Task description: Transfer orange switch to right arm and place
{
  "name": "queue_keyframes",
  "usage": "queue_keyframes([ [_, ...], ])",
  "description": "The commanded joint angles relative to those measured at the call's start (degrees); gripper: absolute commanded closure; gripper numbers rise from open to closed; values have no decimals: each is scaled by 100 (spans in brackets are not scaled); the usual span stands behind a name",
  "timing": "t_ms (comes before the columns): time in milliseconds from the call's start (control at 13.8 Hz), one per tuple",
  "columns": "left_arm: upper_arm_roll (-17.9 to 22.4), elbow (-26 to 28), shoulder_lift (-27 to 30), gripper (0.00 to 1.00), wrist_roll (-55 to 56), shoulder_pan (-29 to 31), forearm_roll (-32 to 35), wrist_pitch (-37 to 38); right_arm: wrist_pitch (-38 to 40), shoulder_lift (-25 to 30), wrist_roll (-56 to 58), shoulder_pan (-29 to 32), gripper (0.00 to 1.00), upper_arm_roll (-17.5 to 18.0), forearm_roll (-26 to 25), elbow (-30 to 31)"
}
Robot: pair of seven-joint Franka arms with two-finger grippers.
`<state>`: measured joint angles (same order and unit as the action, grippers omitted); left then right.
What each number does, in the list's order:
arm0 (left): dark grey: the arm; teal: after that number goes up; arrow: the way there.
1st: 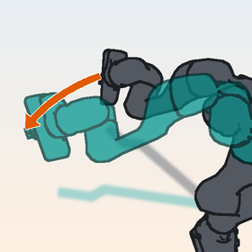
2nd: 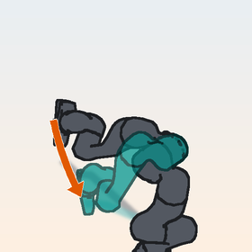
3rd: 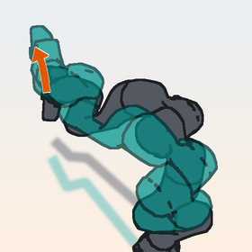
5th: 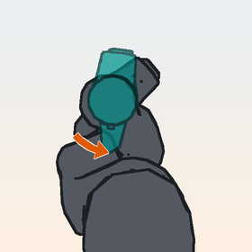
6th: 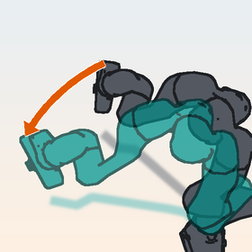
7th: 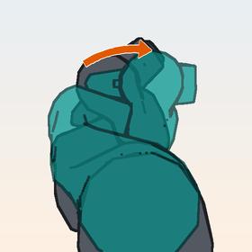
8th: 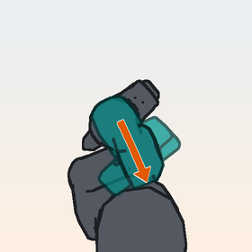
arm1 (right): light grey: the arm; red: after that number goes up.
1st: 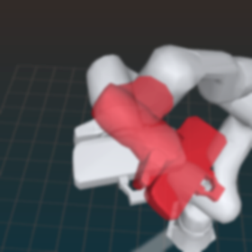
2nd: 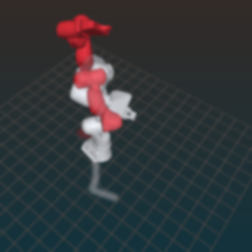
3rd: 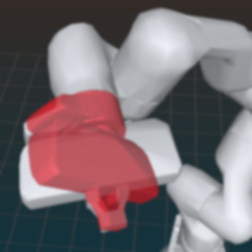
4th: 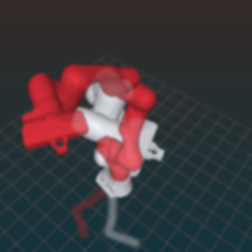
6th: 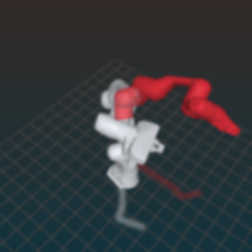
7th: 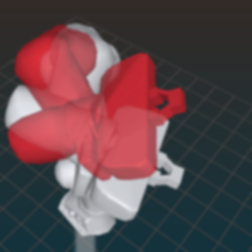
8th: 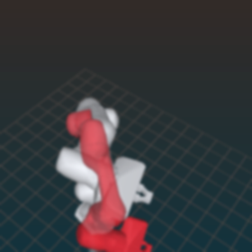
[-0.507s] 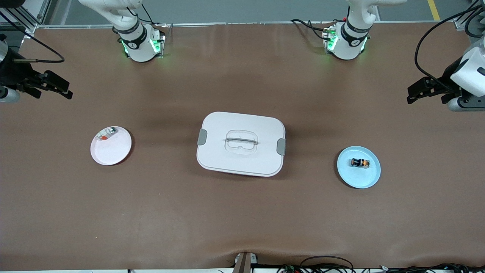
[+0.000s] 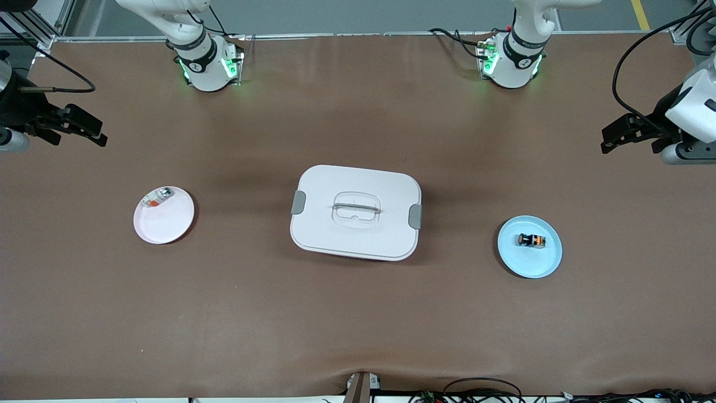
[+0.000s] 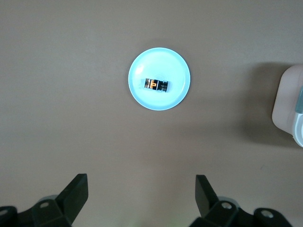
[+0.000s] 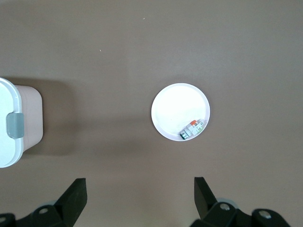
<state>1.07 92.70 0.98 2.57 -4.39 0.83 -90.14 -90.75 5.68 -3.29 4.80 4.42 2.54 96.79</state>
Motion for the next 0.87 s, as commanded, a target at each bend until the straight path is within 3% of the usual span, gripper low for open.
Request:
queue_keyframes([
  [0,34,-173,-63,0,-72,-53,-92,128,-4,47,-5,21,0,-2,89,25],
  [797,34,-155,-63,0,-72,-44,-92,128,14,56,-13,-49,0,7,89,51],
])
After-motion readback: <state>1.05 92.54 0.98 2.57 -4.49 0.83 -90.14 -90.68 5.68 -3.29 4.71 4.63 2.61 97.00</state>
